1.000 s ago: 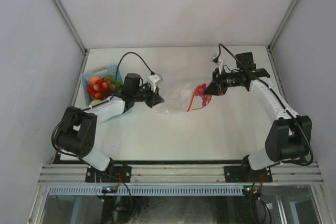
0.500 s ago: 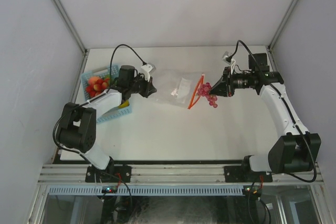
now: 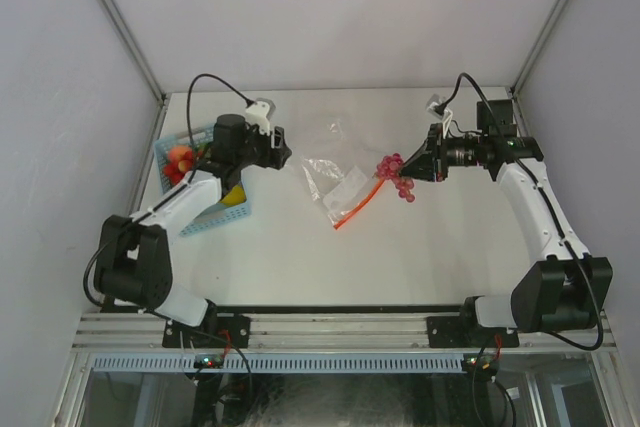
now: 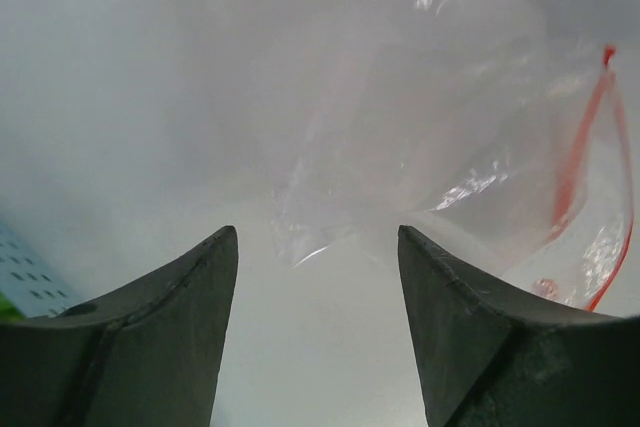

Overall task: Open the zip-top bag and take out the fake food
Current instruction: Pick up the fake fruit from the zipper food storage bag, then place the fake fruit in the bin.

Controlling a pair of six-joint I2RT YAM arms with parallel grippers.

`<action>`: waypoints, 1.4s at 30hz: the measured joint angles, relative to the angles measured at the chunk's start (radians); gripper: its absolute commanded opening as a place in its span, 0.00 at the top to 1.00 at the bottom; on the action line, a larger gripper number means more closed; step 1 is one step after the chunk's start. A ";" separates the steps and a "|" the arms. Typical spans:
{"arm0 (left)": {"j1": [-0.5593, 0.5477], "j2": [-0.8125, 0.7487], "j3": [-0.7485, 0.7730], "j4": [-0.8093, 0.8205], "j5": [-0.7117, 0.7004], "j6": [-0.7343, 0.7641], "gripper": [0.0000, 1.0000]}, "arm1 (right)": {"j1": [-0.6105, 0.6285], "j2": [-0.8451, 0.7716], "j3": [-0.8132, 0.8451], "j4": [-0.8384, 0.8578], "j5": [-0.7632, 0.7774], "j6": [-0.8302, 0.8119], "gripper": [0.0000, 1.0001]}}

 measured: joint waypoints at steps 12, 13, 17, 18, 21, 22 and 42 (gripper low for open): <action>0.071 -0.317 -0.005 -0.019 -0.072 -0.184 0.27 | 0.160 0.064 0.136 0.070 0.017 0.044 1.00; 0.078 -0.343 -0.005 -0.034 -0.077 -0.196 0.27 | 0.181 0.080 0.154 0.077 0.024 0.049 1.00; 0.097 -0.447 -0.005 -0.124 -0.125 -0.215 0.22 | 0.273 0.148 0.234 0.099 0.050 0.063 1.00; 0.100 -0.474 -0.004 -0.155 -0.142 -0.215 0.19 | 0.296 0.167 0.256 0.108 0.056 0.068 1.00; 0.106 -0.546 -0.001 -0.242 -0.200 -0.215 0.15 | 0.358 0.224 0.318 0.132 0.072 0.086 1.00; 0.108 -0.568 0.000 -0.271 -0.220 -0.215 0.15 | 0.378 0.245 0.341 0.143 0.078 0.093 1.00; 0.113 -0.893 0.079 -0.536 -0.536 -0.275 0.00 | 0.629 0.567 0.565 0.549 0.188 0.319 1.00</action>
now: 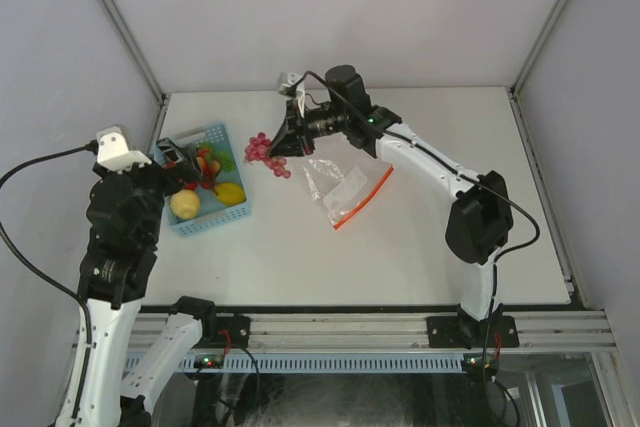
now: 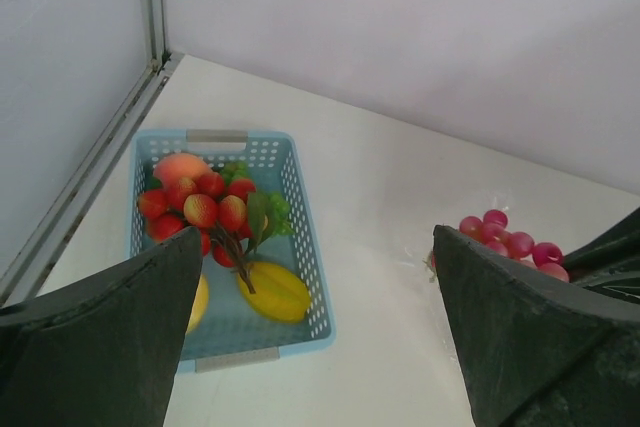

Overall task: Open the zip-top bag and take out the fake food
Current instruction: Place the fake fruit in the bin.

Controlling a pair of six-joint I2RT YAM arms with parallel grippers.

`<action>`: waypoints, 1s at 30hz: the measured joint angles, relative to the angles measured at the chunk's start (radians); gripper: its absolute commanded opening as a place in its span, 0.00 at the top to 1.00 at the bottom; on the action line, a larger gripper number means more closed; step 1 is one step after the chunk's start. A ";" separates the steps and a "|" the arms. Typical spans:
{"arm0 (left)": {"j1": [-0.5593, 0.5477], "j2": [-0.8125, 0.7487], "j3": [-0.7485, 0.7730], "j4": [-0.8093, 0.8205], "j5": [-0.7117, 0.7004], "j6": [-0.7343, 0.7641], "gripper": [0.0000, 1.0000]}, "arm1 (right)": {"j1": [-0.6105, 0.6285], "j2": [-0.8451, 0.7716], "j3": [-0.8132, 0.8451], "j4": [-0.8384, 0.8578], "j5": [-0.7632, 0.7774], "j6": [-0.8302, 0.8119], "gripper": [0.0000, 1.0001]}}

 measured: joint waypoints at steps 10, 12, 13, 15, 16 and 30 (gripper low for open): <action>0.000 -0.042 -0.002 -0.037 -0.035 -0.022 0.00 | 0.071 0.142 0.041 0.292 0.063 0.131 1.00; 0.000 -0.063 -0.002 -0.040 -0.050 -0.024 0.00 | 0.080 0.170 0.045 0.346 0.084 0.143 1.00; 0.000 -0.070 -0.002 -0.043 -0.056 -0.024 0.00 | 0.083 0.185 0.050 0.369 0.096 0.149 1.00; 0.000 -0.080 -0.002 -0.051 -0.066 -0.024 0.00 | 0.089 0.217 0.072 0.405 0.117 0.158 1.00; 0.000 -0.082 -0.002 -0.056 -0.070 -0.022 0.00 | 0.094 0.236 0.090 0.422 0.129 0.162 1.00; 0.000 -0.112 -0.003 -0.083 -0.112 0.029 0.00 | 0.168 0.426 0.260 0.508 0.269 0.192 0.75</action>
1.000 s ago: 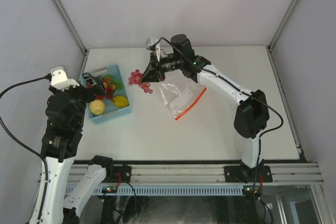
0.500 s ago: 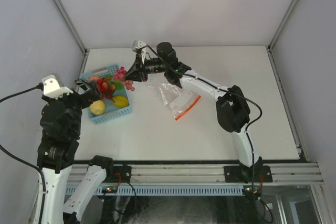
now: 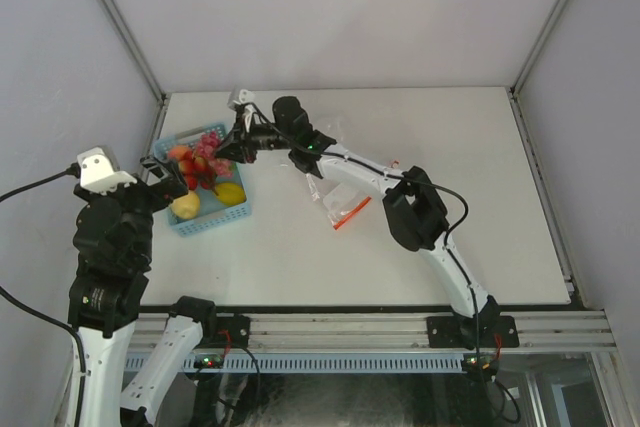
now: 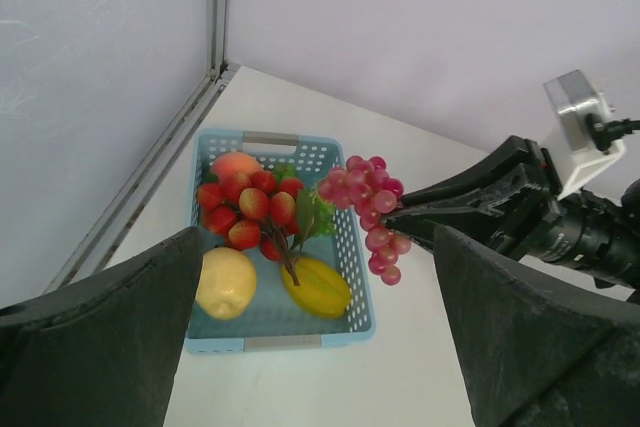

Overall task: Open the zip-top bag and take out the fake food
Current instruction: Place the fake fruit in the bin.

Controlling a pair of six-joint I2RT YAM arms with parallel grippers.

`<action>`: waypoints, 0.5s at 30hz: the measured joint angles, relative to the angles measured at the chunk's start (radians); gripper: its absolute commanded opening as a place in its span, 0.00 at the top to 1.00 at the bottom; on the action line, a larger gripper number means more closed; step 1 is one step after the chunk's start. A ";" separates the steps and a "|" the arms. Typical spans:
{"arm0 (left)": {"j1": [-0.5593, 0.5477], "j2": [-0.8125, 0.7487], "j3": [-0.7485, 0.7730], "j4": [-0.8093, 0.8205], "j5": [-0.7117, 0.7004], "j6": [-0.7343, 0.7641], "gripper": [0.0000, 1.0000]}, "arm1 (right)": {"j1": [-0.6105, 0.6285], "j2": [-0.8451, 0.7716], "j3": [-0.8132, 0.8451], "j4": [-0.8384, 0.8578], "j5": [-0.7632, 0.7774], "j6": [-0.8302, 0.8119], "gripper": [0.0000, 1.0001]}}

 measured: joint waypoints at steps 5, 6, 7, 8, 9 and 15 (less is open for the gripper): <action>0.000 0.000 0.000 0.000 0.000 0.033 0.00 | 0.029 0.043 0.017 -0.002 0.094 -0.018 0.35; 0.000 0.000 0.000 -0.001 0.000 0.038 0.00 | 0.034 0.051 0.018 -0.002 0.115 -0.028 0.29; 0.000 0.000 0.000 -0.001 -0.001 0.044 0.00 | 0.039 0.058 0.018 -0.005 0.133 -0.035 0.27; 0.000 0.000 0.000 -0.002 -0.001 0.051 0.00 | 0.043 0.064 0.018 -0.006 0.149 -0.042 0.26; 0.000 0.000 0.000 -0.002 -0.001 0.053 0.00 | 0.045 0.068 0.018 -0.010 0.160 -0.050 0.25; 0.000 -0.001 0.000 -0.003 0.000 0.060 0.00 | 0.041 0.071 0.021 -0.009 0.194 -0.069 0.26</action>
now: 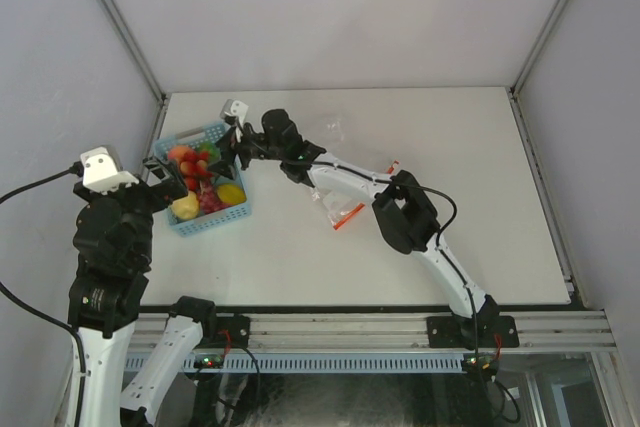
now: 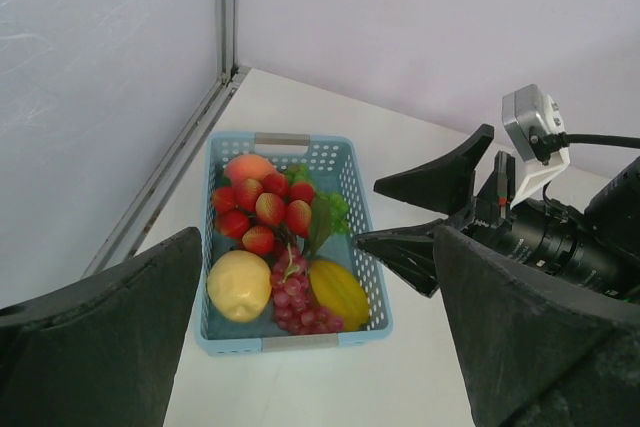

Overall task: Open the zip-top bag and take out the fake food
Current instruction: Place the fake fruit in the bin, then reset both arms

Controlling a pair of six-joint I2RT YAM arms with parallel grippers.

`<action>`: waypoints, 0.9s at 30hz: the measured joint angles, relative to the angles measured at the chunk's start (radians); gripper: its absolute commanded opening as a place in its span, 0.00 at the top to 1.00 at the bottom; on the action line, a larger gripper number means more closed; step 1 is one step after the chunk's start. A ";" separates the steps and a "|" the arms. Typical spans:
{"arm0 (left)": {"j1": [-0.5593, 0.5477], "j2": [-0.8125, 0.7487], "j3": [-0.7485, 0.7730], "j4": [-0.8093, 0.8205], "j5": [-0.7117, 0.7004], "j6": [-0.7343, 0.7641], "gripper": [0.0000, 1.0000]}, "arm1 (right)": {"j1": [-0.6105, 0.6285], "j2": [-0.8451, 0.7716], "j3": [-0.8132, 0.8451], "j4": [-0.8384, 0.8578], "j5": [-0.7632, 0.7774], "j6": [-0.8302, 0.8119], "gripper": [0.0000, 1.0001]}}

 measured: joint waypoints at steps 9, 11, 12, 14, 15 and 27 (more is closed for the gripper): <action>0.000 -0.017 -0.044 0.008 0.000 -0.011 0.00 | -0.035 -0.010 -0.004 0.002 -0.001 -0.003 0.25; 0.000 -0.018 -0.055 0.010 0.000 -0.018 0.00 | -0.047 -0.040 -0.045 0.006 -0.009 -0.003 0.25; 0.000 -0.018 -0.060 0.013 0.001 -0.021 0.00 | -0.054 -0.061 -0.071 0.008 -0.013 -0.003 0.25; 0.000 -0.018 -0.069 0.016 0.003 -0.034 0.00 | -0.068 -0.104 -0.123 0.013 -0.019 -0.004 0.25; 0.000 -0.018 -0.076 0.022 0.005 -0.039 0.00 | -0.076 -0.131 -0.154 0.015 -0.024 -0.004 0.24; 0.001 0.018 -0.242 0.142 0.089 -0.184 0.00 | -0.238 -0.423 -0.359 -0.137 -0.092 -0.088 0.18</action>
